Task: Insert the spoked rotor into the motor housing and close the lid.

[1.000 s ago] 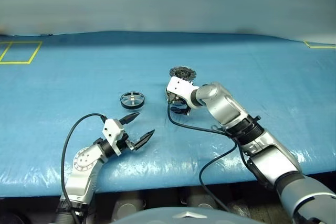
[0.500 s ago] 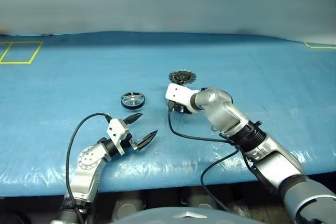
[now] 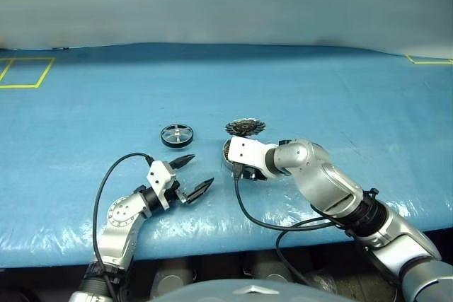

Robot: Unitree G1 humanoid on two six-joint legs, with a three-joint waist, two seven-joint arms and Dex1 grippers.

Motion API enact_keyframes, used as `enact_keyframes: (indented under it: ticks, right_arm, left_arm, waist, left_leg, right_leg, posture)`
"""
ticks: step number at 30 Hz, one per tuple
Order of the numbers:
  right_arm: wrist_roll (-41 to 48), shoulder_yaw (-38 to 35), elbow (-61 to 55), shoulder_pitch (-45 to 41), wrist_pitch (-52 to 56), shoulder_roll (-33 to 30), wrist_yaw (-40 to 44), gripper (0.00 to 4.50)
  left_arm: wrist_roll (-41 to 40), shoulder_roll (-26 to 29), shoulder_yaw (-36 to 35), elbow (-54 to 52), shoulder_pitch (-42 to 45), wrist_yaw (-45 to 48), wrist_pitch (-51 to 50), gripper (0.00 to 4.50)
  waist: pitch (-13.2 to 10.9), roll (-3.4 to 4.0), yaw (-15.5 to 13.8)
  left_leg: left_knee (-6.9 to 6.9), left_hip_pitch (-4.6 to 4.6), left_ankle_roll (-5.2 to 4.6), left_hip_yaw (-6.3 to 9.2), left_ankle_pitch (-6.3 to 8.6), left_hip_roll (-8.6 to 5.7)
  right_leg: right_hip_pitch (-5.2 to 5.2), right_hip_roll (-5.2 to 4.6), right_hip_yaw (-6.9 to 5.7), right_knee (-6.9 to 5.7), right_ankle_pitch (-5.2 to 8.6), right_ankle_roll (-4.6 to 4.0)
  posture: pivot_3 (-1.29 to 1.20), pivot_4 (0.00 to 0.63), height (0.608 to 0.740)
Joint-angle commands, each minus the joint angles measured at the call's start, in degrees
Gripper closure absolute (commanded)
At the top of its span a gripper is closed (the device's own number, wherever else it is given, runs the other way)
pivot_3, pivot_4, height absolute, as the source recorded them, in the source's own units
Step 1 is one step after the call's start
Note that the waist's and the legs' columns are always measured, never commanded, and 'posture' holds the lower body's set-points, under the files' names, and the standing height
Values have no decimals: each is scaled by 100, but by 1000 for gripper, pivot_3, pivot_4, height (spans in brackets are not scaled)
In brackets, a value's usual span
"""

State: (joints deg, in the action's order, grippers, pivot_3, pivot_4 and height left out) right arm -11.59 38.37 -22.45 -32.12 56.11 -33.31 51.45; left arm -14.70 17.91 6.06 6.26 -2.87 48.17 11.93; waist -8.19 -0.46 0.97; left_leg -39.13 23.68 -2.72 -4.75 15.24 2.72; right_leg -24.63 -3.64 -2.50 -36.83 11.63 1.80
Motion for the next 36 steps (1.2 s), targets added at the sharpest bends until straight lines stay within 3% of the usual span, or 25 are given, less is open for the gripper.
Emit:
enact_keyframes:
  ticks: [1,6,16,21,24,27,30,36]
  right_arm:
    - [231,207,-102,124,-134,17,205,2086]
    - [349,119,-193,160,-136,24,225,461]
    - [940,-1191,-1219,596,78,-122,-82,461]
    - [1437,-2402,-1820,1598,-431,-108,-365,461]
    - [1627,-3403,-1911,2687,-880,177,-834,461]
    - [1449,-3712,-1822,3360,-1384,294,-1328,461]
    - [1769,-4259,-1638,3960,-1593,943,-1831,461]
    - [1709,-4362,-924,4449,-2156,1505,-2464,461]
  left_arm:
    - [-43,-31,9,-77,70,46,129,0]
    - [-86,-26,12,-177,61,81,62,0]
    - [-80,62,24,-284,58,129,-34,0]
    - [-110,103,5,-275,83,201,-20,0]
    - [-124,128,8,-279,111,265,-49,0]
    - [-144,160,15,-263,132,322,-85,0]
    - [-79,202,104,-211,220,411,-127,0]
    - [-69,193,177,-134,449,526,-188,0]
  waist:
    - [0,0,3]
    - [0,0,11]
    - [-3,0,-29]
    - [-3,-4,-58]
    - [-3,-6,-89]
    - [-5,-3,-74]
    - [-4,-5,-49]
    - [-5,-4,-39]
  left_leg:
    - [0,0,0,0,0,0]
    - [2,1,0,2,0,0]
    - [2,15,-1,4,2,-4]
    - [2,19,-4,9,4,-6]
    - [3,21,-4,18,6,-8]
    - [2,21,-4,12,6,-9]
    - [1,11,-2,9,5,-4]
    - [-2,9,1,6,2,-3]
  right_leg:
    - [0,0,0,0,0,0]
    - [0,1,0,0,0,-3]
    - [-8,-4,-1,2,0,-3]
    - [-5,-11,-11,10,1,-2]
    - [1,-12,-18,15,10,11]
    - [0,-11,-13,13,16,22]
    - [3,-5,-9,8,21,33]
    - [1,-1,2,3,21,34]
  posture:
    - [0,150,740]
    - [0,150,740]
    - [0,150,740]
    - [0,150,740]
    - [0,150,740]
    - [0,150,740]
    - [0,150,740]
    - [0,150,740]
